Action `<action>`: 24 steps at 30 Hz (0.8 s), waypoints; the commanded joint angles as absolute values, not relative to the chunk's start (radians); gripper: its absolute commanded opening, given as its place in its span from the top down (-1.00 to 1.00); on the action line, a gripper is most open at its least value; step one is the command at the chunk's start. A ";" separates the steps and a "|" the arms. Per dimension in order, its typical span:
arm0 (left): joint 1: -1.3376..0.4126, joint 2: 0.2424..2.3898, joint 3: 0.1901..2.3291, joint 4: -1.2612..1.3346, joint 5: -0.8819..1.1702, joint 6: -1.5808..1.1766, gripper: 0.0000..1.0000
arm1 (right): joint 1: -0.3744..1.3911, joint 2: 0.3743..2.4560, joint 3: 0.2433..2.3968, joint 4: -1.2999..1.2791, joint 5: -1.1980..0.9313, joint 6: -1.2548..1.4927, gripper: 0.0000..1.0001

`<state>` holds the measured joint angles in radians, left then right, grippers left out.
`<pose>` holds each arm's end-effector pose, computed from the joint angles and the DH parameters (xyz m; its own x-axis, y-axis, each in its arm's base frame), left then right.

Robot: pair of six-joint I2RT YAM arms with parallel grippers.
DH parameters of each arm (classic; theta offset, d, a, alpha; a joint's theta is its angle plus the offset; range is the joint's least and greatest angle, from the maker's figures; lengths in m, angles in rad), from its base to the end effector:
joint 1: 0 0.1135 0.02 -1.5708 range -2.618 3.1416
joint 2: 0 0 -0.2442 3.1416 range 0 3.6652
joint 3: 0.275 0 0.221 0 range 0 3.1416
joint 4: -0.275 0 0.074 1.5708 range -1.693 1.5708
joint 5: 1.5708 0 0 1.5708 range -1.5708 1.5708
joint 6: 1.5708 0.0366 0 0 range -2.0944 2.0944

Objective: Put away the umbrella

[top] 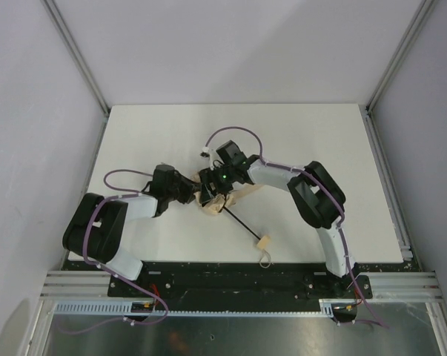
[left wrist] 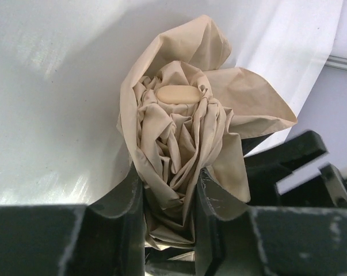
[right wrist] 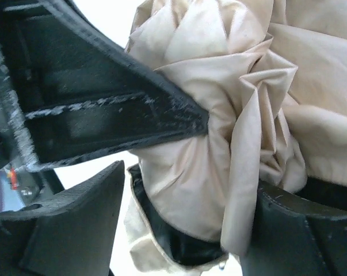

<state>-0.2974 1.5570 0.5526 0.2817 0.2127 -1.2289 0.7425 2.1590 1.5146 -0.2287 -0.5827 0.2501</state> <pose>0.2499 -0.0847 0.1378 -0.6245 -0.7718 -0.1199 -0.4490 0.4804 -0.7534 0.3023 0.3047 0.1567 -0.7512 -0.4089 -0.5181 -0.6596 0.4927 0.5676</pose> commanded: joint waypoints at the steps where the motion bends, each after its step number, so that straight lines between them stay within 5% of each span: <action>1: -0.309 1.601 0.500 0.077 0.106 -1.131 0.83 | 0.781 2.009 1.491 -0.303 -0.303 0.172 -0.54; 13: -0.309 1.583 0.488 0.074 0.149 -1.160 0.83 | 1.023 2.071 1.502 -0.217 0.286 0.130 -0.65; 24: -0.309 1.558 0.494 0.072 0.205 -1.190 0.82 | 1.070 2.193 1.468 -0.163 0.529 0.072 -0.15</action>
<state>-0.2874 1.5436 0.5392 0.2790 0.2119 -1.2243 1.0832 2.1006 1.4963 -0.2146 0.4450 0.0883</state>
